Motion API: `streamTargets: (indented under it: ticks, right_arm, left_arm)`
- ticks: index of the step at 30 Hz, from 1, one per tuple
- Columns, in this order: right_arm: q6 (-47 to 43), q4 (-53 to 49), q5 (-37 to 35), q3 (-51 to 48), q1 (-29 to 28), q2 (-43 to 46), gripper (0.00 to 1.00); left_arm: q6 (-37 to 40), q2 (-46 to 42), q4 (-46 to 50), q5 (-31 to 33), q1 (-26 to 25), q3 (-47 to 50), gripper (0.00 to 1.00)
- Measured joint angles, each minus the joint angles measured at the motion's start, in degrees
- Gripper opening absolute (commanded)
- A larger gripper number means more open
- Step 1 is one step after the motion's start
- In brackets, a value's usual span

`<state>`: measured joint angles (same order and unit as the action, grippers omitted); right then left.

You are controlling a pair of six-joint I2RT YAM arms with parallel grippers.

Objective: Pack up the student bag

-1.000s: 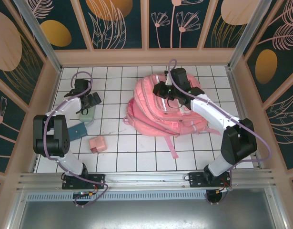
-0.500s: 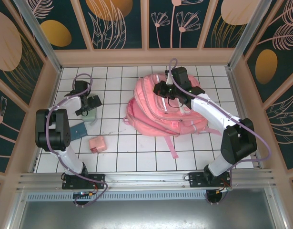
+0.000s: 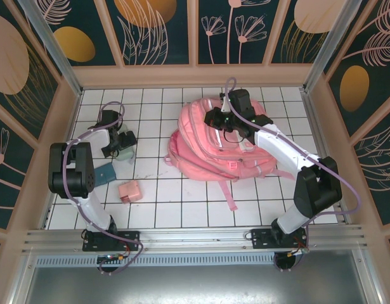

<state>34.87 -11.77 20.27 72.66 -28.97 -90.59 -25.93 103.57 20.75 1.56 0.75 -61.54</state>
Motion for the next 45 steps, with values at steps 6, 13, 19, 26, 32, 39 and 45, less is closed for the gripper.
streamTargets:
  ticks: [6,13,19,26,32,39,45]
  right_arm:
    - [0.02,0.0,0.0,0.0,0.0,0.0,0.0]
    - [0.0,-0.02,0.07,0.13,0.59,0.0,0.0]
    - [0.24,0.02,1.55,0.92,2.93,0.48,0.0]
    - [2.14,0.26,3.45,0.81,5.75,3.06,0.0]
    - [3.45,1.09,3.41,-0.79,6.4,5.38,0.0]
    - [4.59,2.97,3.45,-3.15,6.43,6.69,0.0]
    - [4.74,3.45,3.45,-4.2,6.38,7.93,0.0]
  left_arm:
    - [0.11,0.2,0.31,0.22,0.0,0.0,0.82]
    - [-0.72,-2.08,-0.15,-2.4,0.0,1.38,0.71]
    - [-4.74,-10.01,-1.01,-8.26,-1.14,4.59,0.65]
    - [-12.85,-16.06,-4.83,-14.08,-10.82,4.92,0.65]
    - [-21.64,-16.79,-9.64,-17.38,-21.66,5.73,0.67]
    - [-30.03,-11.98,-15.06,-18.1,-30.29,3.39,0.69]
    - [-34.53,-4.98,-18.27,-18.01,-33.94,-0.74,0.68]
